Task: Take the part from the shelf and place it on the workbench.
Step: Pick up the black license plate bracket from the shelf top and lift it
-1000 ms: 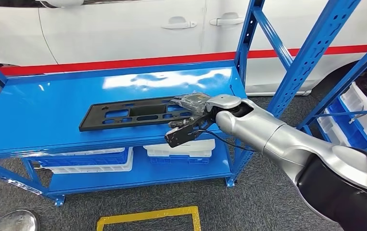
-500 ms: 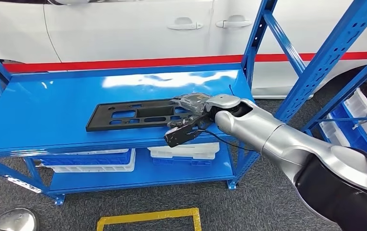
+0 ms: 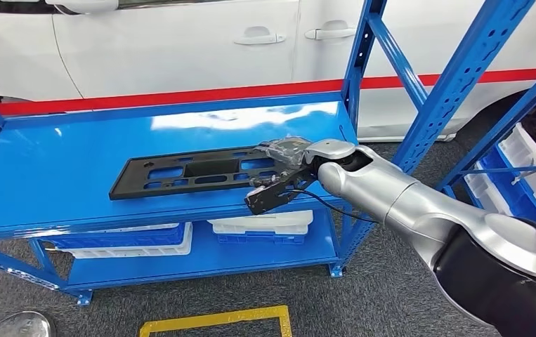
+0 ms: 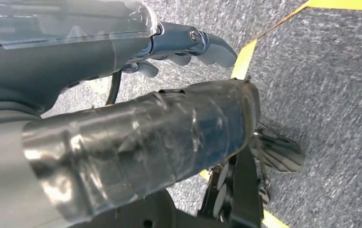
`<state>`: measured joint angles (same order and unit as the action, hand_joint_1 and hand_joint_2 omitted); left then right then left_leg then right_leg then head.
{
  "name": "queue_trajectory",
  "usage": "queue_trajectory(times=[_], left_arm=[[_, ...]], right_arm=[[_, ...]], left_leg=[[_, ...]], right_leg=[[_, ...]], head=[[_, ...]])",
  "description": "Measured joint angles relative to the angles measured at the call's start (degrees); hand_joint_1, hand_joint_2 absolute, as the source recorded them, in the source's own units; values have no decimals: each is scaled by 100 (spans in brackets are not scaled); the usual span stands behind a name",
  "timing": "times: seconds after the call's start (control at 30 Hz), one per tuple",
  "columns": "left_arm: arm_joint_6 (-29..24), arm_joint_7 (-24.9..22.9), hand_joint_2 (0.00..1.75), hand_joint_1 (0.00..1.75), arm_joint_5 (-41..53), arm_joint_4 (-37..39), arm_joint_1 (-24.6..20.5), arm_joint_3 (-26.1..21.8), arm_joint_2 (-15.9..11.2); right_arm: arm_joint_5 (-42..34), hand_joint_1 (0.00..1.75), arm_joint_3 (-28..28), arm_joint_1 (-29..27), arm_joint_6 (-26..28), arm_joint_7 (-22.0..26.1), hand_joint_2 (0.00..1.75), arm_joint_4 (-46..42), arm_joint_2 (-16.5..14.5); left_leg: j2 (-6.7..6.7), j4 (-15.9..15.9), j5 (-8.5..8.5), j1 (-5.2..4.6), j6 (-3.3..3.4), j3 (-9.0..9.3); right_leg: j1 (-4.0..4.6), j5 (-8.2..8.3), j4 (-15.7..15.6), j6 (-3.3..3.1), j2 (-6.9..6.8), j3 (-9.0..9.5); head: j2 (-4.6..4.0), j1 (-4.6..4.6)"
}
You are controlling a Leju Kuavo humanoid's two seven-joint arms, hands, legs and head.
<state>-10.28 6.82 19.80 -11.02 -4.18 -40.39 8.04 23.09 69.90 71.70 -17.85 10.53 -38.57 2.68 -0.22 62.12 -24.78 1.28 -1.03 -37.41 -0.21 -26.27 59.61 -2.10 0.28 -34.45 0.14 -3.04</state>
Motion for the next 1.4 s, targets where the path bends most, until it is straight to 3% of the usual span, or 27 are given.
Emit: queue_trajectory(times=[0.07, 0.13, 0.2, 0.3, 0.33, 0.37, 0.4, 0.47, 0.53, 0.6, 0.7, 0.73, 0.8, 0.87, 0.9, 0.93, 0.97, 1.03, 1.07, 1.2, 1.27, 1.33, 1.37, 1.4], left_arm=[[41, 11, 0, 0, 25, 0, -4, -2, -1], [58, -4, 0, 0, 41, 0, -10, -5, 3], [58, -13, 0, 0, 24, 0, -9, -21, 7], [68, 0, 0, 0, 0, 0, -11, -63, 9], [73, 2, 0, 0, -4, 0, -13, -75, 9], [76, 2, 0, 0, -4, 0, -13, -86, 9], [78, 2, 0, 0, -4, 0, -12, -94, 9], [78, 4, 0, 0, -4, 0, -8, -100, 13], [78, 8, 0, 0, -4, 0, -13, -104, 19], [78, 12, 0, 0, -4, 0, -18, -110, 22], [78, 13, 0, 0, -4, 0, -13, -125, 21], [79, 15, 0, 0, -4, 0, -12, -131, 21], [89, 20, 0, 0, -4, 0, -12, -140, 22], [102, 27, 0, 0, -2, 0, -12, -143, 24], [105, 30, 0, 0, 4, 0, -11, -145, 24], [106, 31, 0, 0, 10, 0, -10, -150, 22], [105, 31, 0, 0, 20, 0, -9, -158, 19], [104, 26, 0, 0, 39, 0, -10, -182, 9], [104, 24, 0, 0, 48, 0, -14, -194, 5], [107, 19, 0, 0, 65, 0, -13, -233, 6], [109, 19, 0, 0, 85, 0, -9, -238, 9], [110, 19, 0, 0, 107, 0, -12, -242, 3], [110, 19, 0, 0, 115, 0, -12, -243, 0], [110, 19, 0, 0, 121, 0, -13, -244, -3]], right_arm=[[-4, 0, 0, -10, 3, 19, 0, 12, 9], [-5, 0, -1, -20, 4, 39, 0, 20, 12], [-5, 0, -2, -17, 5, 50, 0, 27, 13], [-7, 0, -2, -46, 5, 53, 0, 48, 14], [-6, 0, -2, -73, 4, 53, 0, 57, 14], [-7, 0, -2, -97, 4, 54, 0, 66, 14], [-7, 0, -2, -112, 4, 55, 0, 73, 14], [-7, 0, -2, -115, 8, 61, 0, 81, 14], [-7, 0, -2, -108, 13, 64, 0, 87, 13], [-7, 0, -2, -109, 17, 66, 0, 91, 10], [-8, 0, -2, -101, 21, 66, 0, 103, 7], [-8, 0, -2, -97, 21, 68, 0, 108, 0], [-9, 0, -2, -108, 16, 75, 0, 119, -19], [-9, 0, -2, -146, 7, 84, 0, 132, -34], [-9, 0, -2, -159, 4, 90, 0, 139, -43], [-10, 0, -2, -166, 3, 96, 0, 148, -54], [-11, 0, -2, -166, 3, 104, 0, 156, -68], [-15, 0, -2, -163, 4, 115, 0, 175, -95], [-19, 0, -2, -165, 4, 121, 0, 183, -103], [-26, 0, -2, -170, 15, 138, 0, 204, -125], [-27, 0, -2, -178, 39, 143, 0, 219, -119], [-27, 0, -2, -229, 66, 150, 0, 236, -97], [-27, 0, -2, -273, 75, 154, 0, 243, -83], [-27, 0, -2, -314, 82, 157, 0, 247, -73]], left_leg=[[-10, -275, 24, -18, 46, 133], [-14, -308, 24, -12, 103, 152], [-6, -357, 32, 14, 173, 197], [4, -384, 21, 21, 239, 230], [3, -382, 14, 21, 244, 233], [1, -380, 7, 21, 244, 239], [-2, -376, -2, 22, 240, 250], [-9, -367, -28, 26, 214, 281], [-17, -355, -48, 11, 168, 287], [-22, -365, -49, -1, 109, 283], [-12, -264, -145, 14, 17, 254], [-7, -61, -272, 16, -4, 167], [-4, 646, -619, 17, -26, -169], [-3, 1184, -765, 17, -36, -451], [-3, 1164, -679, 16, -31, -457], [-3, 930, -502, 14, -17, -356], [-2, 550, -286, 10, 5, -181], [-7, -111, -42, -17, 53, 139], [-12, -274, -17, -32, 72, 213], [-16, -385, -7, -12, 156, 259], [-5, -421, 7, 11, 207, 285], [-2, -421, 1, 11, 234, 288], [-4, -416, -4, 13, 237, 289], [-6, -409, -10, 15, 235, 293]], right_leg=[[22, -29, 25, 49, 2, -10], [26, -44, 20, 94, 0, -5], [15, -167, 178, 152, -3, -53], [-24, -620, 1141, 233, -6, -529], [-38, -704, 1445, 251, -6, -702], [-49, -681, 1570, 261, -8, -791], [-58, -550, 1475, 262, -10, -771], [-66, -132, 773, 236, -15, -468], [-37, 85, 160, 195, -13, -191], [1, 78, 28, 154, -3, -137], [-30, 110, -32, 46, -1, -98], [-46, 121, -57, 9, -3, -80], [-34, 119, -67, -36, -7, -70], [-12, 110, -62, -48, -7, -66], [-3, 104, -56, -51, -6, -63], [1, 95, -47, -51, -3, -56], [4, 81, -34, -46, 1, -50], [25, 48, 3, -15, 9, -59], [32, 39, 14, 6, 9, -69], [35, -24, 79, 101, 2, -92], [16, -283, 509, 157, 0, -284], [-11, -603, 1245, 199, -1, -648], [-29, -664, 1503, 212, -2, -784], [-45, -618, 1568, 219, -5, -832]], head=[[1, 4], [1, 6], [1, 8], [2, 9], [2, 9], [1, 9], [1, 9], [1, 9], [1, 8], [1, 7], [1, 6], [1, 5], [2, 4], [1, 5], [1, 5], [1, 5], [0, 5], [2, 6], [1, 7], [1, 8], [2, 8], [1, 9], [1, 9], [0, 9]])
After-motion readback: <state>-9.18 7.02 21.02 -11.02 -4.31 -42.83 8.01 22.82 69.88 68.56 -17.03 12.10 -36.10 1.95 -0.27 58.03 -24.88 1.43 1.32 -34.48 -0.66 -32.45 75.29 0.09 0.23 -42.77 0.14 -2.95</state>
